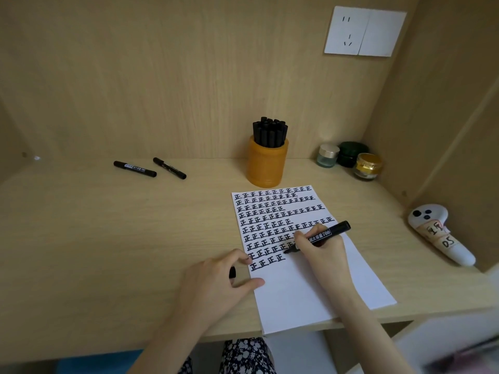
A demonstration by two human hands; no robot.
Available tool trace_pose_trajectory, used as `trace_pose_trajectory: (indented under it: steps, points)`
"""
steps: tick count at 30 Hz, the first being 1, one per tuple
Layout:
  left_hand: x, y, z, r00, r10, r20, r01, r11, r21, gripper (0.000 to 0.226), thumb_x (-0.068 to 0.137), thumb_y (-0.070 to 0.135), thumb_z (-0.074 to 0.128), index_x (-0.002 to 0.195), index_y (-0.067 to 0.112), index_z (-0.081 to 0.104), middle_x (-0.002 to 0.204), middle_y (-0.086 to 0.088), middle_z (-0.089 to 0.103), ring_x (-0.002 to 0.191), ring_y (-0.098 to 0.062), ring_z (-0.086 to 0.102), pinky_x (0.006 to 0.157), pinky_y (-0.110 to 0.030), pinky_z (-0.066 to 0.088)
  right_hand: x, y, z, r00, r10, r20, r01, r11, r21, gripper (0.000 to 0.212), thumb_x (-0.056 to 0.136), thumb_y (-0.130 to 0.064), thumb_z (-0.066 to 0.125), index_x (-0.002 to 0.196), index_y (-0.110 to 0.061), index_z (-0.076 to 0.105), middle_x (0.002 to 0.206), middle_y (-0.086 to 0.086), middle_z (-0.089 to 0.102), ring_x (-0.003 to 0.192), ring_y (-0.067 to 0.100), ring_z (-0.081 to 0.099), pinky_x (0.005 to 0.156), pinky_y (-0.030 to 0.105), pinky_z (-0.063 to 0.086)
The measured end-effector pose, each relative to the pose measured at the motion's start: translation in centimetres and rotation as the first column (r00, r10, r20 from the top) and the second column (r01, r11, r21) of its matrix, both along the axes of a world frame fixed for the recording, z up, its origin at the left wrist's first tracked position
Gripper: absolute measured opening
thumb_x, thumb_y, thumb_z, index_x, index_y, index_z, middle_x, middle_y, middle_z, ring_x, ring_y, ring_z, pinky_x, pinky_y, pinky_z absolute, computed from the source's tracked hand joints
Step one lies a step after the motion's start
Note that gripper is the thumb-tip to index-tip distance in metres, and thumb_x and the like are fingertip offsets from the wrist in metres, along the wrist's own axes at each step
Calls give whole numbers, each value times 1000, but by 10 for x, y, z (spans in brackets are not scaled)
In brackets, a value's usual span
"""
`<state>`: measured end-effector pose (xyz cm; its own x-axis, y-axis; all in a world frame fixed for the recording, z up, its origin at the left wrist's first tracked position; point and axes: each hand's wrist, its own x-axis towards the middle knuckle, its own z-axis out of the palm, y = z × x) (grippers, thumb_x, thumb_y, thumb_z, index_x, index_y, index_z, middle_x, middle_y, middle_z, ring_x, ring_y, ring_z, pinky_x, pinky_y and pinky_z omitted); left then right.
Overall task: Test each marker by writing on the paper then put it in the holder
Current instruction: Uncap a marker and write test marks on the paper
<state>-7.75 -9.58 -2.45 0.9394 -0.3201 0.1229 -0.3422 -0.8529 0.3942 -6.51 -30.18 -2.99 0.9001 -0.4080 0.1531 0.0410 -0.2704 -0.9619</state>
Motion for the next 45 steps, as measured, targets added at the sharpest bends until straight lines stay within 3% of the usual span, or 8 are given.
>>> trace_pose_trajectory:
  steps: [8,16,26,30,37,42,45]
  points:
    - [1,0,0,1000,0,8,0,1000,1,46,73,77,46,107,47,51,49,13,43,39,0,34,48,-14,26,-2,0,2,998,-55,12,56,995,-80,26,85,-8,64,63,-8,49,39,-15,44,42,1,40,44,13,31]
    - [0,0,-1,1000,-7,-6,7,1000,-17,45,72,76,46,105,46,51,49,9,48,40,-4,39,47,-14,29,-2,-1,1,999,-34,-8,34,997,-63,23,85,-8,64,65,-8,52,41,-17,45,44,0,42,46,12,32]
    - [0,0,0,1000,-10,-5,10,1000,8,48,72,78,43,108,46,50,73,10,67,51,-3,53,54,-12,38,-4,-1,5,999,-19,-34,17,998,-60,33,83,-3,63,59,-12,43,39,-17,43,43,0,41,43,11,30]
    - [1,0,-1,1000,-12,4,12,1000,17,48,72,78,43,107,46,49,61,9,60,42,-2,40,48,-13,32,-4,-1,5,999,-40,-5,40,999,-36,29,84,-5,63,61,-11,46,40,-16,43,43,0,40,44,12,31]
    - [1,0,-2,1000,-10,10,10,1000,11,48,72,78,43,108,46,50,53,11,52,41,-2,39,47,-13,31,-4,0,4,999,-44,6,45,995,-86,30,85,-6,62,61,-10,44,37,-15,39,41,3,37,42,13,29]
    - [1,0,-2,1000,-11,6,11,1000,4,47,72,78,43,107,46,50,57,10,56,40,-3,38,47,-13,29,-3,-1,3,1000,-21,-3,21,999,-41,23,85,-6,63,65,-6,51,40,-17,43,43,0,40,45,11,30]
    - [1,0,-2,1000,-4,-7,3,1000,-11,46,72,77,45,106,46,50,71,11,66,41,-2,40,49,-14,33,-3,-1,2,1000,-2,-14,1,998,-57,23,85,-8,63,66,-1,53,41,-16,43,43,0,40,45,12,30]
